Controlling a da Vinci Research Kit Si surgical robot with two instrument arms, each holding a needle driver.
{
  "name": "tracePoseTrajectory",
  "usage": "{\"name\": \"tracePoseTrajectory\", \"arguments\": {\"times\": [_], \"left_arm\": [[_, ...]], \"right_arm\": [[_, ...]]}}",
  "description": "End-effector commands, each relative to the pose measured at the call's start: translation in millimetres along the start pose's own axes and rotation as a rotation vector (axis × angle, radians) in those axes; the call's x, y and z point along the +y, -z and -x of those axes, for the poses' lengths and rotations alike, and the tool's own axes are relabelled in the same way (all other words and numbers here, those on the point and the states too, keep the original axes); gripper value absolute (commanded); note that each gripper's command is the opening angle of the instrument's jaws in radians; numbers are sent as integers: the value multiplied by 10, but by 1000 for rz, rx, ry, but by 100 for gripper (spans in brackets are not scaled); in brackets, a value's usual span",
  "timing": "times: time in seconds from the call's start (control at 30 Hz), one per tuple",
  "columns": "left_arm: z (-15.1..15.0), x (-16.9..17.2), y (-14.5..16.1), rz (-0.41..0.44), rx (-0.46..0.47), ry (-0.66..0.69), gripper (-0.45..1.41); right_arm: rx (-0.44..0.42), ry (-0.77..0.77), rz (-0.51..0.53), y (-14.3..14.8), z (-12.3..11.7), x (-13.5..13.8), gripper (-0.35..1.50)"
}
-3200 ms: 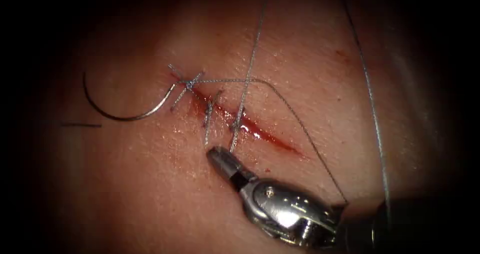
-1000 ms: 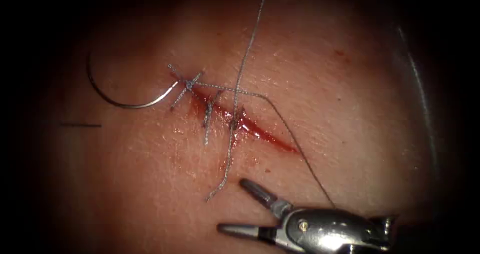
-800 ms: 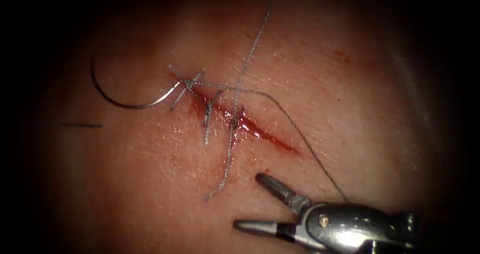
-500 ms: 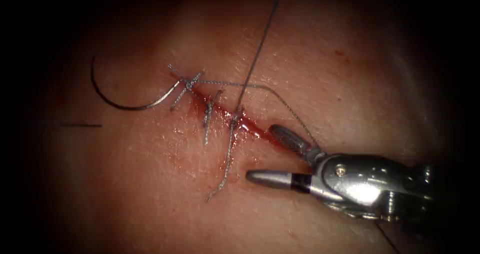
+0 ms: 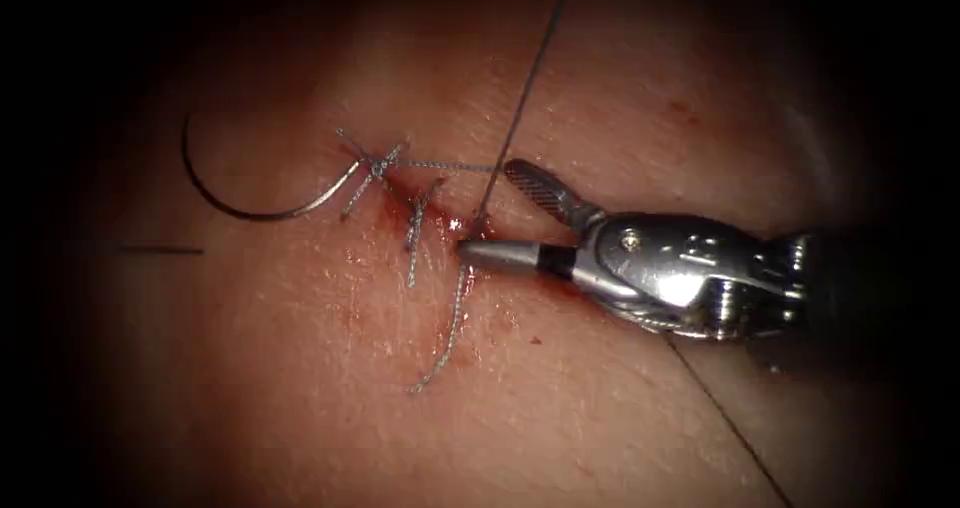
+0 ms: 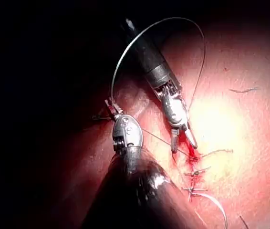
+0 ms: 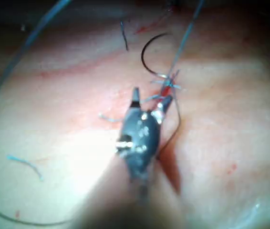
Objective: Wound Closure
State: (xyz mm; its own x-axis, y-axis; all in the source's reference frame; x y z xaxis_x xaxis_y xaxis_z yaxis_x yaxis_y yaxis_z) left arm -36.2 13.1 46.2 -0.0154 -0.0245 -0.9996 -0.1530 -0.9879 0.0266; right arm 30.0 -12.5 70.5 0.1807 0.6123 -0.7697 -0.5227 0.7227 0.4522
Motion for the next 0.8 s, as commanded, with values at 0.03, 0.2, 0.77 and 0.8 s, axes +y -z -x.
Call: {"name": "tracePoseTrajectory", "arguments": {"times": [0.03,0.2,0.77,0.8], "left_arm": [[4,1,-5,2,3,-1,-45],[3,3,-3,4,4,-7,-45],[1,8,-7,3,3,-9,-45],[1,8,-7,3,3,-9,-45]], "right_arm": [[1,-1,-3,-12,4,-4,143],[4,-1,-4,-33,4,2,143],[18,16,-32,-60,20,-2,133],[18,16,-32,-61,20,-2,131]]}}
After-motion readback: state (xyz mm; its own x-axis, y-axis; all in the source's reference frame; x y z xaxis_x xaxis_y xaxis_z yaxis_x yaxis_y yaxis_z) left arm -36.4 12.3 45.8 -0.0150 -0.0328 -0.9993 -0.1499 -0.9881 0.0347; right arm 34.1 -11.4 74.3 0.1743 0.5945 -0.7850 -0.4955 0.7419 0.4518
